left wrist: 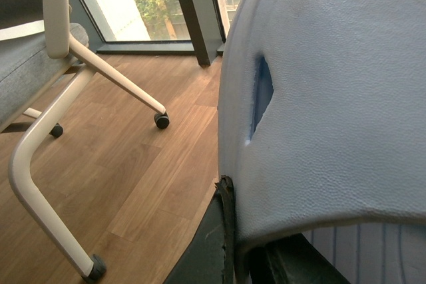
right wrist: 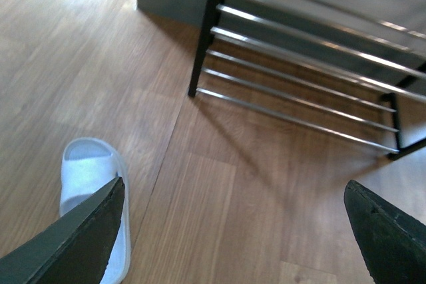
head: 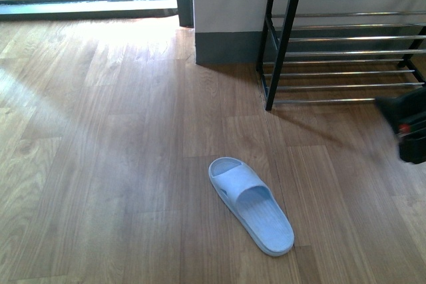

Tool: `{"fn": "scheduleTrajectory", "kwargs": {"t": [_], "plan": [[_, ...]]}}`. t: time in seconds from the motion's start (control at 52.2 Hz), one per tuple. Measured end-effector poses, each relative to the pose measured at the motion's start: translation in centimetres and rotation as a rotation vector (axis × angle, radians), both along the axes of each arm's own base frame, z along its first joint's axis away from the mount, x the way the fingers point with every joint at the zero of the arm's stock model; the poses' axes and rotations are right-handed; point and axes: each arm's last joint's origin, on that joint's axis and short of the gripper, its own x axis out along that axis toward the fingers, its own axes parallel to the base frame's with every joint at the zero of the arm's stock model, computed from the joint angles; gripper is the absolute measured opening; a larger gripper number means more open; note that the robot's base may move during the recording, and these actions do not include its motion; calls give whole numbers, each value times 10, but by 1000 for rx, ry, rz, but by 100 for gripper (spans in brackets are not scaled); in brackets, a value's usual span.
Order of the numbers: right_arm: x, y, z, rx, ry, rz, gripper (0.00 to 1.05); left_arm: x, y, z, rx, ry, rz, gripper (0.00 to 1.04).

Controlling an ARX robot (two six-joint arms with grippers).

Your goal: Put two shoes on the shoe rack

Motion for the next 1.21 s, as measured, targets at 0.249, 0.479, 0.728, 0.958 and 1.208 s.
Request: {"fn": "scheduleTrajectory", "kwargs": {"t": [0.249, 0.479, 0.728, 0.958, 1.208], "plan": [[44, 15, -106, -54, 269, 49, 96, 0, 0, 0, 0, 0, 0, 2], [61, 29, -156, -55, 339, 91, 96, 0, 0, 0, 0, 0, 0, 2], [67, 44, -188, -50, 394, 158, 96, 0, 0, 0, 0, 0, 0, 2], [66, 49, -193, -50, 423, 188, 96, 0, 0, 0, 0, 0, 0, 2], [65, 49, -192, -52, 425, 186, 96, 0, 0, 0, 0, 0, 0, 2]]}}
